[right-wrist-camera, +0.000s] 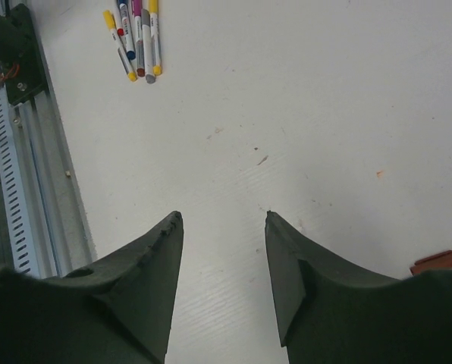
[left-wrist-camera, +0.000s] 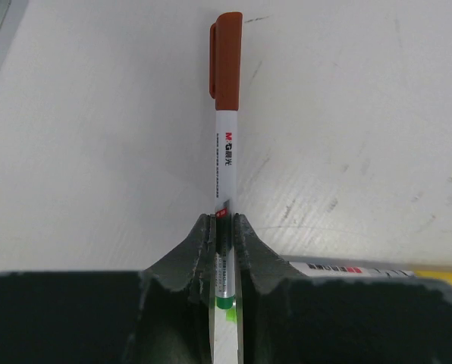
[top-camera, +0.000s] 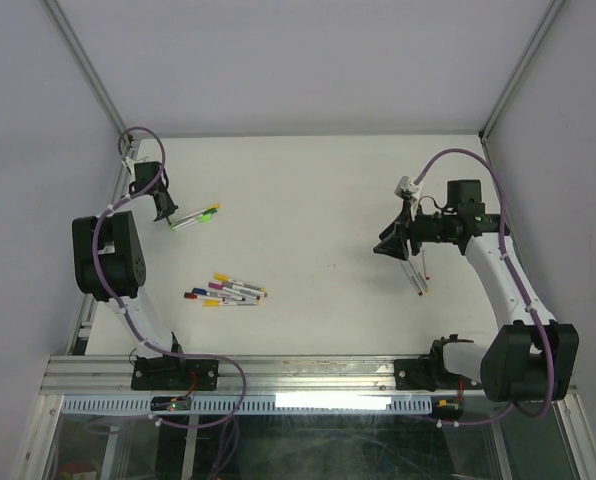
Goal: Open the pen caps
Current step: Pick up the pen from the center of the board.
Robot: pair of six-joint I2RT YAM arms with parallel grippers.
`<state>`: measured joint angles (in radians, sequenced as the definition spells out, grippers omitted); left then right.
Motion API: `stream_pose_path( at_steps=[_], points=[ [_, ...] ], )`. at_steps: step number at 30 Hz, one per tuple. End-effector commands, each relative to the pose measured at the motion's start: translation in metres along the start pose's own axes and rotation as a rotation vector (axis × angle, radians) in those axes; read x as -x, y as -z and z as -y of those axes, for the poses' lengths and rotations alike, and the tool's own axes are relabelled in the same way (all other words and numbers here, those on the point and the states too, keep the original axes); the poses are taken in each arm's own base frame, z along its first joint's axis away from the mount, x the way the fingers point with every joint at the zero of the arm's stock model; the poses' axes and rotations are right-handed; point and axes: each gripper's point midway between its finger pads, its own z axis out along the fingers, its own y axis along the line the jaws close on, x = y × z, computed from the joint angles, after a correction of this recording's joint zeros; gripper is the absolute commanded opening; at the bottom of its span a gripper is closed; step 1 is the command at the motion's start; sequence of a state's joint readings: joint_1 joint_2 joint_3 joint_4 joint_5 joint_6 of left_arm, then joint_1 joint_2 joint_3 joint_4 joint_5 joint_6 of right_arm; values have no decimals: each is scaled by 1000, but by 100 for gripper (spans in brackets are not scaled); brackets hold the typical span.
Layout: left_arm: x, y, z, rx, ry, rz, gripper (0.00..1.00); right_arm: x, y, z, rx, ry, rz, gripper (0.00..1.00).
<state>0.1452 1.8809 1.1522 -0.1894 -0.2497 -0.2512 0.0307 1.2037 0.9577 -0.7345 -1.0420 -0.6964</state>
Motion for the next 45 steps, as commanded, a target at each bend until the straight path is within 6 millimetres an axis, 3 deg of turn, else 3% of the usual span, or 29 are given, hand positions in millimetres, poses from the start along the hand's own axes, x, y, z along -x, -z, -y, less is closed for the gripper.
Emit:
stream_pose_path(
  at_steps=[1,7,10,12,14,19,22,24,28,34,40,45],
  points=[
    [61,42,24,-142,81,185,0,10,-5,-9,65,4,55,50],
    [75,75,50,-304,134,253,0,11,-16,-16,113,-29,90,50],
    [69,108,84,-478,138,274,0,21,-23,-18,153,-42,173,51],
    [59,136,112,-623,151,303,0,27,-28,-20,201,-139,225,55],
    [46,178,142,-805,154,356,0,29,-33,-15,208,-207,262,56],
    [-19,280,208,-1237,150,396,0,32,-41,2,160,-309,321,58],
    [-51,325,231,-1428,164,409,0,45,-39,6,143,-338,403,67],
    [-72,341,244,-1494,175,382,0,50,-38,6,146,-369,465,74],
    [-103,357,273,-1562,195,335,0,68,-42,-6,211,-357,536,76],
    [-129,370,308,-1622,246,288,0,67,-66,-13,235,-378,516,77],
    [-140,376,323,-1648,285,260,0,48,-88,15,129,-514,433,74],
    [-152,374,334,-1649,285,221,0,54,-89,11,167,-528,439,68]
  ],
)
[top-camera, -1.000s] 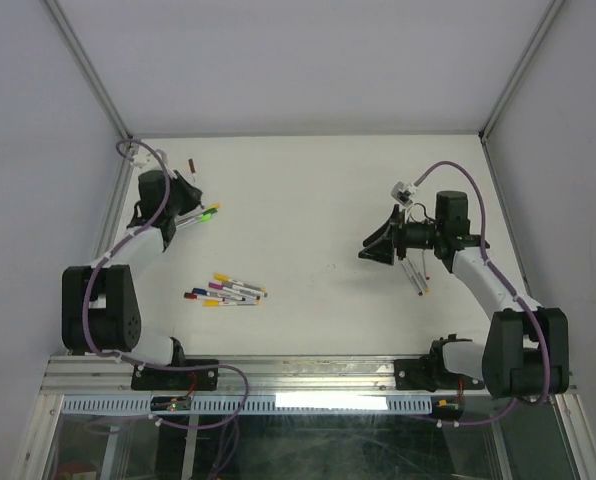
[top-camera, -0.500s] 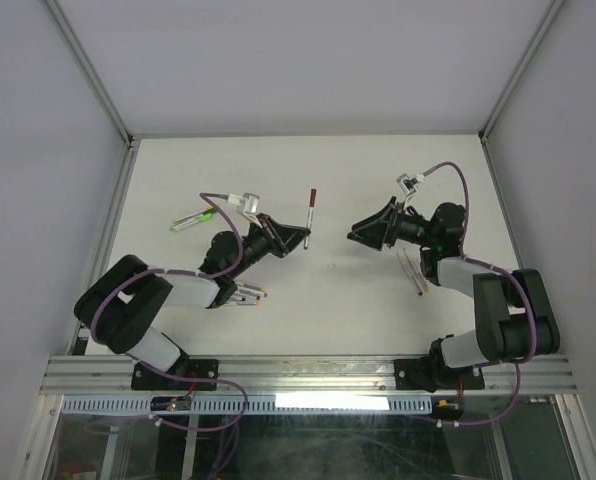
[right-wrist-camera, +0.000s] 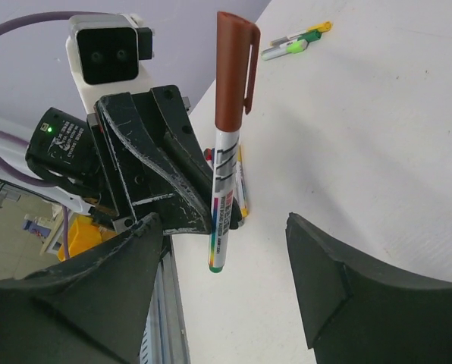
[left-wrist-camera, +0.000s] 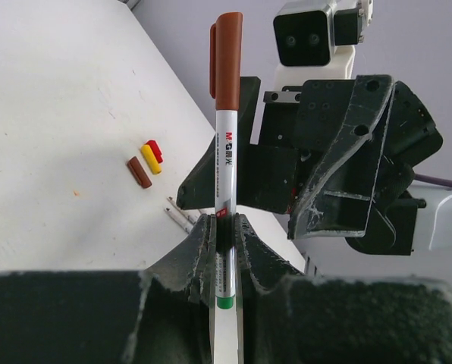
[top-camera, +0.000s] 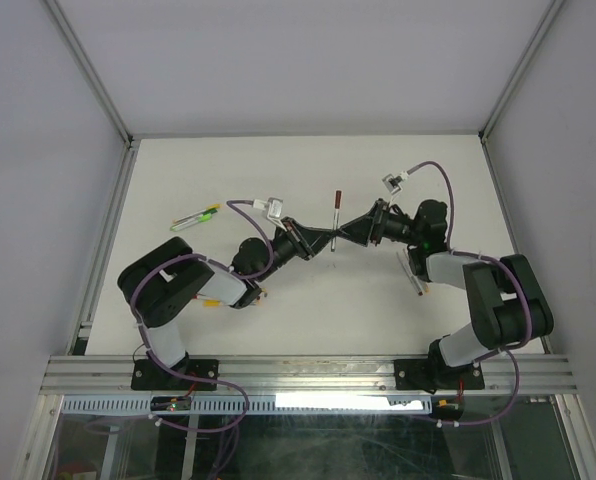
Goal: Open the pen caps
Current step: Pick up the pen from the center of the board.
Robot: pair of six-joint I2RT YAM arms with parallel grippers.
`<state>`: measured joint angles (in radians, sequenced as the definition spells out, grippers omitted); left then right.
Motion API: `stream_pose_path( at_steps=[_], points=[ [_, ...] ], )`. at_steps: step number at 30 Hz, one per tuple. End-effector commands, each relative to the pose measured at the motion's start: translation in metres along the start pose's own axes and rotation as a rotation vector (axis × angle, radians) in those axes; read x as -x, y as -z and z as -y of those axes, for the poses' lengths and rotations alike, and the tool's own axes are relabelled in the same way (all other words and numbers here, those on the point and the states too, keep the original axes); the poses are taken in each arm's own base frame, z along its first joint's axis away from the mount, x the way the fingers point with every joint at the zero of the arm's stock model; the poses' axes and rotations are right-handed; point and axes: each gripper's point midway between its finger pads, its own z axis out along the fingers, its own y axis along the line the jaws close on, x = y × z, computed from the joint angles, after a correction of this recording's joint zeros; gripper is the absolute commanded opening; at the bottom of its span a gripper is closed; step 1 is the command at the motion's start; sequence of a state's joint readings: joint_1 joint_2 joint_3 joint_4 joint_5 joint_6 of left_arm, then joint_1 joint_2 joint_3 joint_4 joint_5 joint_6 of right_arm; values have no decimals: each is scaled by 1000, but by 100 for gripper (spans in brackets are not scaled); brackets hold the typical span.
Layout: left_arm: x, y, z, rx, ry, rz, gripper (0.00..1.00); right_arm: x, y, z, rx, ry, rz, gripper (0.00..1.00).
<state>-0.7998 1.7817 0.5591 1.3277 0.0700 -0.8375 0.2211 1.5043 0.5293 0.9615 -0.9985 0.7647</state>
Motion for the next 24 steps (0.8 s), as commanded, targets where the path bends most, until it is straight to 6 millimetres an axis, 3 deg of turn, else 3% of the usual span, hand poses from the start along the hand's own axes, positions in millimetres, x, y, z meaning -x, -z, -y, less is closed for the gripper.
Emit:
stream_pose_path(
  at_steps=[1,7,15,21,24],
  points=[
    [18,-14,27,-94,33,98,0,19,-8,-7,25,36,26,67],
    [9,-17,27,-103,56,87,0,17,-9,-5,22,24,19,54],
    [1,-19,27,-104,65,76,0,13,-11,-2,19,0,-11,16],
    [-2,-18,29,-116,64,62,0,12,-11,-3,26,9,-33,0],
    [-3,-15,32,-129,44,47,23,15,-9,-5,25,21,-36,0]
  ],
)
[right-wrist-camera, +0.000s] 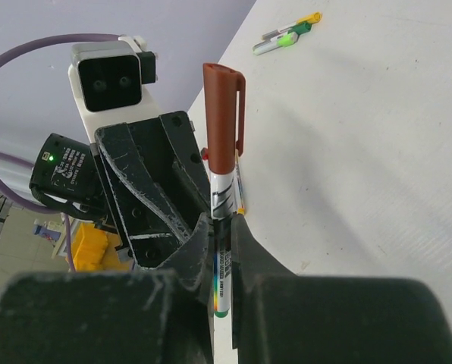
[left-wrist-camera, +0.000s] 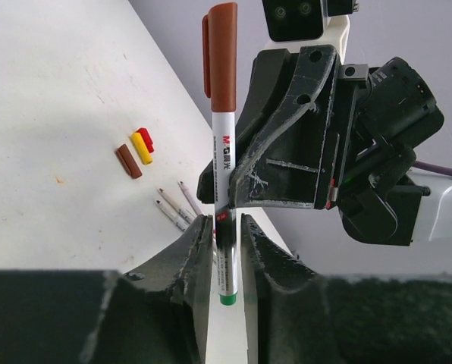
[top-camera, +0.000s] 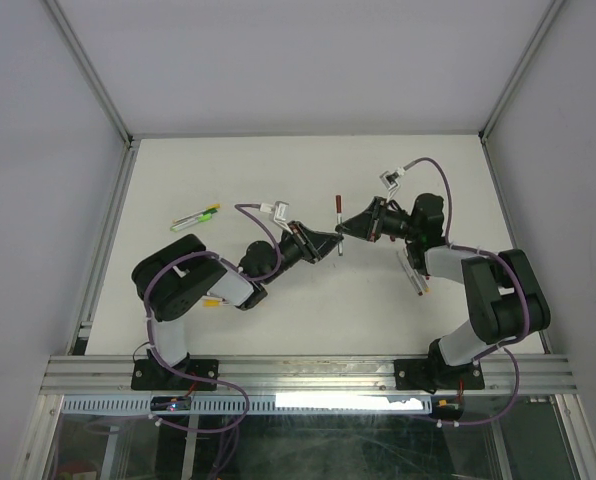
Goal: Open the pen caps
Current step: Pick up the pen from the center of the board, then open the pen cap from the pen.
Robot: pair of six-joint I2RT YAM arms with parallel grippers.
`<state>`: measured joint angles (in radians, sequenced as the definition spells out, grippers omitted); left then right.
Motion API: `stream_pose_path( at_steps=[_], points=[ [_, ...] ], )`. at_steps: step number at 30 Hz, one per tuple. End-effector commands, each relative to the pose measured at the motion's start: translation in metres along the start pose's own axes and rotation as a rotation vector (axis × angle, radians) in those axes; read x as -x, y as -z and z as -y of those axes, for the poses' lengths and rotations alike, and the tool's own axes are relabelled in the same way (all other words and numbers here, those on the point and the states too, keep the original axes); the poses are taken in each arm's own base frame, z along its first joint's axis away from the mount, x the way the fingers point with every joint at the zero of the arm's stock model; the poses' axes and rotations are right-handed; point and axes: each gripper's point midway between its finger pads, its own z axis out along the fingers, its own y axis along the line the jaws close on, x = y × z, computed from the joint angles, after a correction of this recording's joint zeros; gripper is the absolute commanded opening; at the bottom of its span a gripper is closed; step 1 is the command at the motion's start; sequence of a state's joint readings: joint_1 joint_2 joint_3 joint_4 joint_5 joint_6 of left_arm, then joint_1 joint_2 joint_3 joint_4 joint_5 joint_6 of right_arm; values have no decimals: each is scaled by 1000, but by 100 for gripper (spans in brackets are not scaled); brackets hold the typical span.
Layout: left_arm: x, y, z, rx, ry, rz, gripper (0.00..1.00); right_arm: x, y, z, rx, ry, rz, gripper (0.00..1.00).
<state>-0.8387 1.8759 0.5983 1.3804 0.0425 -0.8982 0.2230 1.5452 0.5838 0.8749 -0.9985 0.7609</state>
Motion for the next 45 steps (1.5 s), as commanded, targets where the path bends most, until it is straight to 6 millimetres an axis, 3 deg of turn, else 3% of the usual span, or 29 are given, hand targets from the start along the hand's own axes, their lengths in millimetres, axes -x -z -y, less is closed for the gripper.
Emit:
stream_pose_path(
  at_steps=[1,6,10,11,12,14,19,24,32,45],
  points=[
    [13,-2,35,-127,-34,47,31,15,-1,-17,51,83,-7,0],
    [21,22,41,-124,-125,61,67,28,7,-21,43,79,-15,0],
    [40,42,49,-108,-247,116,97,28,9,-23,-19,-73,-74,0],
    [45,46,51,-107,-278,127,99,27,10,-24,-34,-111,-88,0],
    [52,51,55,-108,-306,138,99,25,11,-26,-55,-162,-108,0],
    [63,60,56,-83,-329,154,99,10,21,-34,80,246,-216,0],
    [81,73,47,35,-308,127,99,8,32,-49,100,391,-256,0],
    [97,73,50,117,-216,119,99,5,37,-49,83,402,-274,0],
    [105,63,75,64,-82,131,98,4,37,-39,36,402,-292,0],
    [99,48,55,239,-44,145,95,-6,30,-32,19,402,-333,0]
  ],
)
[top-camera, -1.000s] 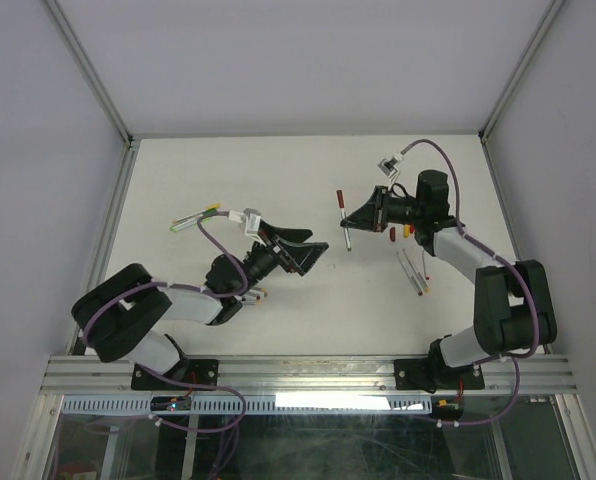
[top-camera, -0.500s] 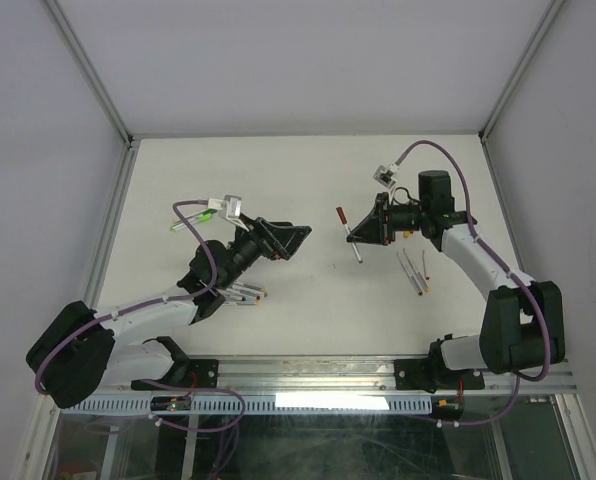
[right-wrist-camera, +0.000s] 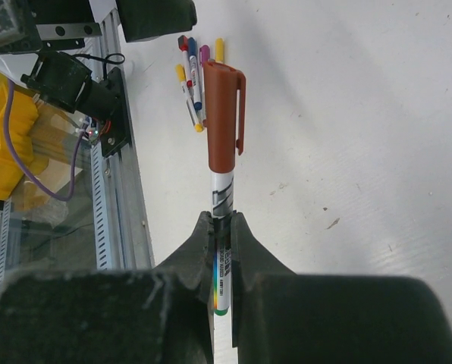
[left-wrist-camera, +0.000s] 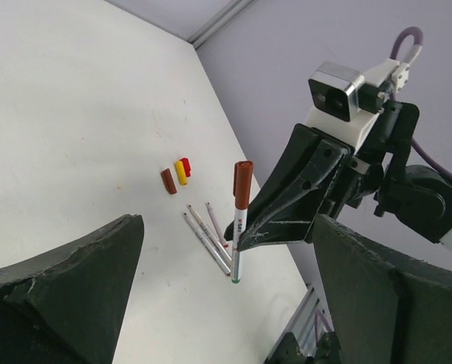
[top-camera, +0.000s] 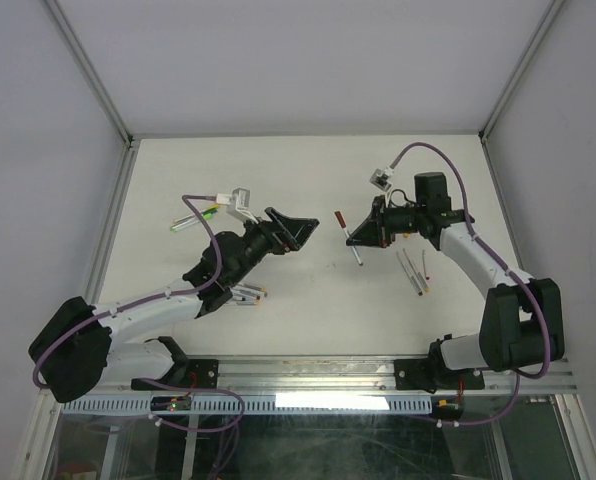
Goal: Open the pen caps
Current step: Open the pen cap from the pen.
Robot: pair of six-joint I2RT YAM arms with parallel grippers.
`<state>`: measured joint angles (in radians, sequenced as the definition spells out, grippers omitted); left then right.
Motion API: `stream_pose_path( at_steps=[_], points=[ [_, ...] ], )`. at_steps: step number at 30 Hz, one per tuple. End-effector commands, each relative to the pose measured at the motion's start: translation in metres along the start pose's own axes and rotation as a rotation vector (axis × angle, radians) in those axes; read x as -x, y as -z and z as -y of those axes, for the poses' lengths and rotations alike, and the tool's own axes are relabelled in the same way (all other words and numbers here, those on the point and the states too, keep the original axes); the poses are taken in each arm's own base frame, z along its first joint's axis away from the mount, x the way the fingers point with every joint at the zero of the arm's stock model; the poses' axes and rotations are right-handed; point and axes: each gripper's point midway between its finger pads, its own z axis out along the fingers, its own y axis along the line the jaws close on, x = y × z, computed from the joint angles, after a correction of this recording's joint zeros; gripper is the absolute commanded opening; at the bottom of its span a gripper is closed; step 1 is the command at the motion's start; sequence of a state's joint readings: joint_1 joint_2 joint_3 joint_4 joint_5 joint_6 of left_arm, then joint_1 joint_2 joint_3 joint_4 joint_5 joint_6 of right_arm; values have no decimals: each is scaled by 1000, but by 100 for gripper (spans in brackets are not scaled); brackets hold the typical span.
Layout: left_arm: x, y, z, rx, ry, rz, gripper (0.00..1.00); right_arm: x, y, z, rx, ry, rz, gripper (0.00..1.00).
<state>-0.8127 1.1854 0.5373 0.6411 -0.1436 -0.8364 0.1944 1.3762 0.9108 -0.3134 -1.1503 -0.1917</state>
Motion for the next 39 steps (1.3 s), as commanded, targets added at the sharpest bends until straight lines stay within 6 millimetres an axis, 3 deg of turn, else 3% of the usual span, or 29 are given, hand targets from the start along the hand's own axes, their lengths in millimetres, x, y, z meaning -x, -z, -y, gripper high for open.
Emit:
stream_pose_path(
  at_steps=[1,11,39],
  points=[
    [11,-10,5,31,32,43,95,14,-3,0,-4,76,1,0],
    [11,-14,-19,152,176,93,96,7,-13,1,-11,81,-33,0],
    [9,-16,-23,170,225,99,96,-5,-29,0,-15,90,-90,0]
  ],
)
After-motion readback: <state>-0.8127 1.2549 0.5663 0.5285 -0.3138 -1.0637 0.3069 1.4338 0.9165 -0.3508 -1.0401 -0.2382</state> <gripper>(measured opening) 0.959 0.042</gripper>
